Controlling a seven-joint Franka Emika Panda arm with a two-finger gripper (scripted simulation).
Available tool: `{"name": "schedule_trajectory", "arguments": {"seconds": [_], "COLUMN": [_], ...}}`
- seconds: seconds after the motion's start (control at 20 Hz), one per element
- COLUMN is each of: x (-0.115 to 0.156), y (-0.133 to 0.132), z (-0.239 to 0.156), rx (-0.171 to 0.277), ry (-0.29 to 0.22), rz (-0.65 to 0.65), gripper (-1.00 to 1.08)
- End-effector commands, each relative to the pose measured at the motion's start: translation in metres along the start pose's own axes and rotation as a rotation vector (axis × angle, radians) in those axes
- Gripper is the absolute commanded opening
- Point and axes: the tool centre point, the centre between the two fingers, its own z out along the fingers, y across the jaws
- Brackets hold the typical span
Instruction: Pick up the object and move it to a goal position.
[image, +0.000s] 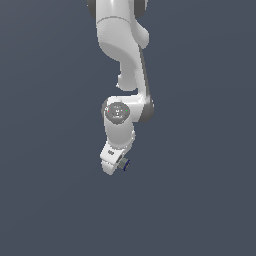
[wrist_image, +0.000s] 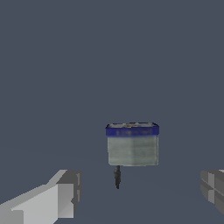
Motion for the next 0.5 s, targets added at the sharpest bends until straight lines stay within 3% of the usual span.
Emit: {"name": "schedule_trajectory", "arguments": {"seconds": [0.0, 0.45], "x": [-0.0006, -0.0013], "y": [0.0012, 0.0017], "z": [0.0026, 0.0078], "rx": [0.0, 0.001], "ry": [0.001, 0.001], "rz": [-0.024, -0.037], "gripper": [1.0, 1.0]}}
